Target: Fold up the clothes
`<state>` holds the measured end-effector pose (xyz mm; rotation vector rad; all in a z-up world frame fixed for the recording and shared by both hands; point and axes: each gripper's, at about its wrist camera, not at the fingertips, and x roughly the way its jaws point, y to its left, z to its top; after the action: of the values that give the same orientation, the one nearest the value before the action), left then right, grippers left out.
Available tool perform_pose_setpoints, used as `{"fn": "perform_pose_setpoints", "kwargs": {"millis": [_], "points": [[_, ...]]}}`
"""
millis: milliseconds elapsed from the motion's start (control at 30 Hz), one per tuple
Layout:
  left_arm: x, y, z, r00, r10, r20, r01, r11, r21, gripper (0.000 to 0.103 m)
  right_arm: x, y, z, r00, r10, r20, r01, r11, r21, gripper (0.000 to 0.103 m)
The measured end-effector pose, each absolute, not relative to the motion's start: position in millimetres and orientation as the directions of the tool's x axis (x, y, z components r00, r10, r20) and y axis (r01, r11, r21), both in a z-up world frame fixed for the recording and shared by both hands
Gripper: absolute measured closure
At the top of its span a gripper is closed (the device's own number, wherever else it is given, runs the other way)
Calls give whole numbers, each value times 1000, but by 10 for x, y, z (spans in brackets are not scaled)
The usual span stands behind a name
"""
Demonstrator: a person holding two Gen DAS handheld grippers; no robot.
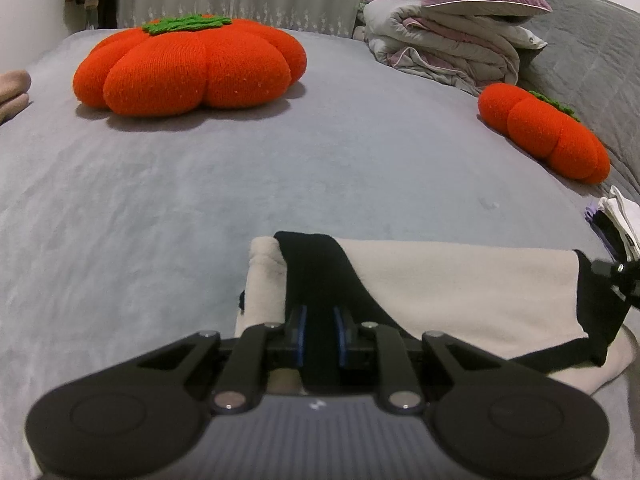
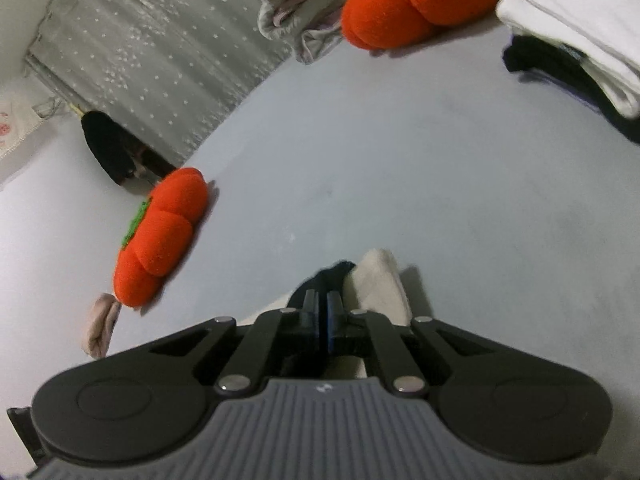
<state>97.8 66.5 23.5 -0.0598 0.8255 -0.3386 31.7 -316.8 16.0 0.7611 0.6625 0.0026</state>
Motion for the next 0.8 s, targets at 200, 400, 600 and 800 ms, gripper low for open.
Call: {"fn": "perform_pose_setpoints", "kwargs": {"millis": [200, 400, 600, 800], "points": [[993, 709, 253, 619, -333, -711, 258, 942, -217, 88, 405, -3004, 102, 782, 185, -596, 201, 830, 521, 98], [1043, 922, 314, 621, -371, -691, 197, 926, -321, 88, 405, -2894, 151, 783, 141, -605, 166, 892, 421, 95], [1099, 918, 286, 640, -370, -674, 186, 925, -331, 87, 356, -2888, 265, 806, 129, -578, 144, 904, 402, 87], [1158, 856, 214, 648, -376, -663, 194, 922, -334, 87, 394, -3271, -47, 799, 211, -563, 269, 713, 648, 93]]}}
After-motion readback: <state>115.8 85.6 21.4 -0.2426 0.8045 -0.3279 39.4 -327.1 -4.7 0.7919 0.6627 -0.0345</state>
